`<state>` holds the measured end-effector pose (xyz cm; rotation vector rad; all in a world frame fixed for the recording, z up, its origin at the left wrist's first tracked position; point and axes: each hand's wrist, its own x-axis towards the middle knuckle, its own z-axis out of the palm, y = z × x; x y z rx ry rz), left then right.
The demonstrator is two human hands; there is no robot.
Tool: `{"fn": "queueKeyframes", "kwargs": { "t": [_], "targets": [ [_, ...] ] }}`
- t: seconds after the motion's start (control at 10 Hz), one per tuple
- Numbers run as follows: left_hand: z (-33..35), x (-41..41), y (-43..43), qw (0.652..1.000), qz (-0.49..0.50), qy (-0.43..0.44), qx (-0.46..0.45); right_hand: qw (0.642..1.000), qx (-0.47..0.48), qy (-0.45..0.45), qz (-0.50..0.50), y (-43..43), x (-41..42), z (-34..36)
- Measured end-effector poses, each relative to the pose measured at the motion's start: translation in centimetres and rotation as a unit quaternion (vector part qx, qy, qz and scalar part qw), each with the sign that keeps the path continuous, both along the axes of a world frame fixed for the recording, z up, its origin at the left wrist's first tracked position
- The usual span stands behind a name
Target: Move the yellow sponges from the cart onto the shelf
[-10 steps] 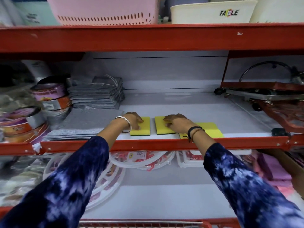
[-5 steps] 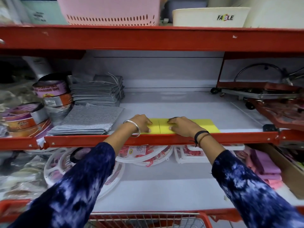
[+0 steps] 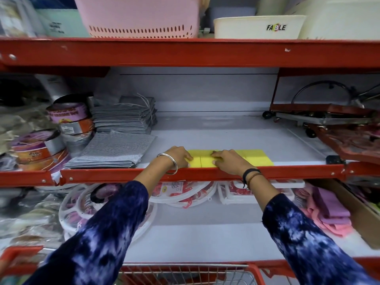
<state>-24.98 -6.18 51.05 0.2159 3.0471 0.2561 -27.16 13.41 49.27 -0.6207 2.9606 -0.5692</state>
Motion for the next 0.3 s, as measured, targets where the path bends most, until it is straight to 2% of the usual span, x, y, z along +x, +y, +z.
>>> {"fn": "queueKeyframes", "kwargs": {
  "t": [0.2, 0.3],
  "targets": [
    [0.0, 1.0, 0.5, 1.0, 0.009, -0.003, 0.018, 1.0, 0.003, -0.001, 0.0, -0.1, 1.1, -0.5],
    [-0.1, 1.5, 0.3, 0.994, 0.029, 0.039, 0.102, 0.999, -0.024, 0.04, -0.016, 0.4, 1.8, -0.4]
  ]
}}
